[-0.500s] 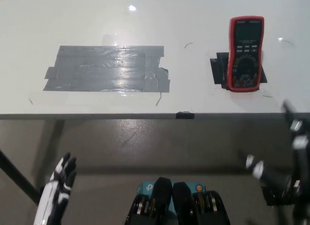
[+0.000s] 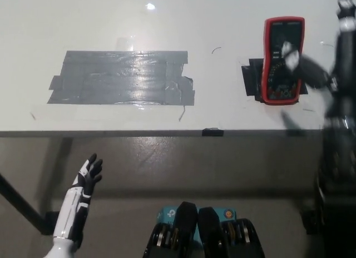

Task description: The robot first picks the multimeter with right hand and then unfolds the black stand on the back of it using left hand

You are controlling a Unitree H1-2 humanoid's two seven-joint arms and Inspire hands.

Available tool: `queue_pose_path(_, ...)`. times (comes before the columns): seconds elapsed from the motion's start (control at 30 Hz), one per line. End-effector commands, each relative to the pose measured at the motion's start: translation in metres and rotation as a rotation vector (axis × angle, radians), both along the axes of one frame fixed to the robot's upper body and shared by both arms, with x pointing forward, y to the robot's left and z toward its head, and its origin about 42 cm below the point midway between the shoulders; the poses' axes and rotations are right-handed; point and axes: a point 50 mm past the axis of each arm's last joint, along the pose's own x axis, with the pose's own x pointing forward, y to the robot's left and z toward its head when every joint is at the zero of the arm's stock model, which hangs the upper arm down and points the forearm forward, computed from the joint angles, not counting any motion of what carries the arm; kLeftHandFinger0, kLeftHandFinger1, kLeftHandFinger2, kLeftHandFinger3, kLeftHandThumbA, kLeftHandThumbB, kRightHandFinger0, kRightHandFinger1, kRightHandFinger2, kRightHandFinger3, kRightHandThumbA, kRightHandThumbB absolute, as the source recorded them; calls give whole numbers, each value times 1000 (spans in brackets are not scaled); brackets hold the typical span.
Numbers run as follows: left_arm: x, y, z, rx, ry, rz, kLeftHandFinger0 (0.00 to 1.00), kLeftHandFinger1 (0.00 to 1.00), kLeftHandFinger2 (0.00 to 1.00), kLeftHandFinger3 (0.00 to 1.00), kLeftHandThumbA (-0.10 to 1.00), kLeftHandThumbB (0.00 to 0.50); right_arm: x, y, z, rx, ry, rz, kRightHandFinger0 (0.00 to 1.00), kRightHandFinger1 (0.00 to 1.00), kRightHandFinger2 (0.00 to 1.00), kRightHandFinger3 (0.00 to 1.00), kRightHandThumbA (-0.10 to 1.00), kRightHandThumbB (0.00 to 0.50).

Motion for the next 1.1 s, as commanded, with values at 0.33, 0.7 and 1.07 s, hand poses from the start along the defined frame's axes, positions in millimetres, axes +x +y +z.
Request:
queue_pose_path(0.33, -17, -2, -10, 56, -7, -32, 1000, 1000, 1000, 1000, 1000, 130, 108, 7, 27, 36, 158, -218, 1000, 1000, 1000, 1000, 730, 468)
queue_pose_path(0.7, -21, -3, -11, 59, -8, -40, 1000, 1000, 1000, 1000, 1000, 163, 124, 24, 28, 31, 277, -212, 1000, 1000, 1000, 1000, 889, 500)
queue_pose_path(1.07, -21, -3, -10, 48, -5, -40, 1000, 1000, 1000, 1000, 1000, 154, 130, 26, 28, -18, 368, -233, 1000, 1000, 1000, 1000, 1000, 494)
